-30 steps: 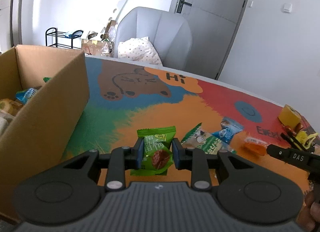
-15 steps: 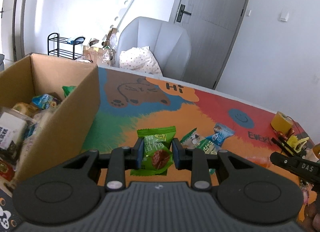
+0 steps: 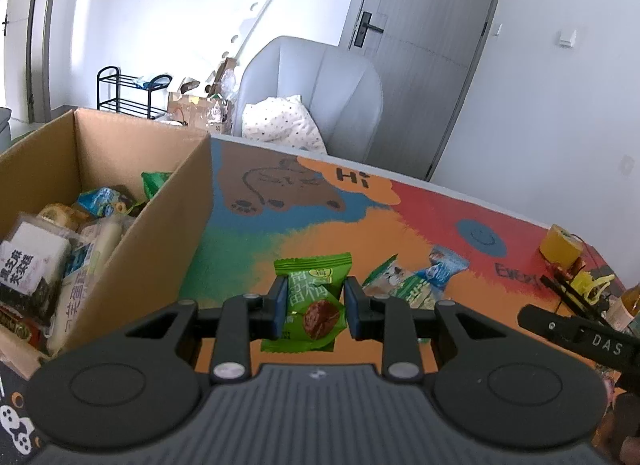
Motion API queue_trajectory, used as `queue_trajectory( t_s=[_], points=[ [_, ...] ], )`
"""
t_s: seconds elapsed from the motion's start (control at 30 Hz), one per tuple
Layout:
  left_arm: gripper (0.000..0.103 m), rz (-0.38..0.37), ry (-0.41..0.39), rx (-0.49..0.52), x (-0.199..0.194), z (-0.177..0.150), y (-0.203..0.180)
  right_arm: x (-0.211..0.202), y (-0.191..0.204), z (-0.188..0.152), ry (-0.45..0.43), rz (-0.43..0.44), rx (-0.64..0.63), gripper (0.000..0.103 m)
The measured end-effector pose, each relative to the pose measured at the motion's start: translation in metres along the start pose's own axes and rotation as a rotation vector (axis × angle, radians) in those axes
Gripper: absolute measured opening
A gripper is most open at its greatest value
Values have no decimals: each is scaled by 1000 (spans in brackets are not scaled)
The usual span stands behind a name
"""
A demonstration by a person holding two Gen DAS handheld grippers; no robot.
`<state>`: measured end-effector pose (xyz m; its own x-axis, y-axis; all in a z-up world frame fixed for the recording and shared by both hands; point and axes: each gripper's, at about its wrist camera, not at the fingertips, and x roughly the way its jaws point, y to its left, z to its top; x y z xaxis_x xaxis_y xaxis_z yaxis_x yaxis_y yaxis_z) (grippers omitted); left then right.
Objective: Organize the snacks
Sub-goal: 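Hold the green snack in the left gripper while the right gripper reaches for the pink candy pack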
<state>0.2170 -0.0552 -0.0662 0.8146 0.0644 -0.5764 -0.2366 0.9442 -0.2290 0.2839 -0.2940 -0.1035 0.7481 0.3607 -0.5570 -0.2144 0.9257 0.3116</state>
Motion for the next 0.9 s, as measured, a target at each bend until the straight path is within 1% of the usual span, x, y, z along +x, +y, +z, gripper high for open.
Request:
queue_trajectory(
  t_s=[0.17, 0.33, 0.47, 0.53, 0.57, 0.6, 0.63, 0.67, 0.73, 0.8, 0.9],
  points=[
    [28, 3, 15, -5, 7, -3, 4, 15, 0, -2, 28, -17, -2, 65],
    [28, 7, 35, -15, 15, -6, 8, 25, 0, -3, 26, 1, -9, 65],
    [28, 14, 42, -15, 19, -5, 10, 32, -2, -12, 77, 5, 1, 65],
    [28, 15, 39, -12, 18, -5, 10, 31, 2, -18, 82, 7, -34, 65],
    [28, 16, 37, -12, 17, -5, 10, 30, 6, -21, 88, -9, -69, 61],
    [28, 17, 37, -13, 17, -6, 10, 29, 11, -22, 91, -35, -105, 45],
    [28, 18, 39, -14, 17, -6, 10, 28, 12, -22, 96, -57, -120, 33],
    [28, 18, 41, -16, 17, -6, 10, 27, 11, -21, 104, -51, -111, 20],
    [28, 17, 42, -20, 15, -6, 10, 23, 6, -18, 121, -17, -70, 19],
    [28, 12, 32, -18, 10, -4, 9, 16, 7, -18, 100, -13, -69, 19],
    [28, 4, 10, -15, 1, -1, 10, 8, 12, -17, 85, 19, -52, 19]
  ],
)
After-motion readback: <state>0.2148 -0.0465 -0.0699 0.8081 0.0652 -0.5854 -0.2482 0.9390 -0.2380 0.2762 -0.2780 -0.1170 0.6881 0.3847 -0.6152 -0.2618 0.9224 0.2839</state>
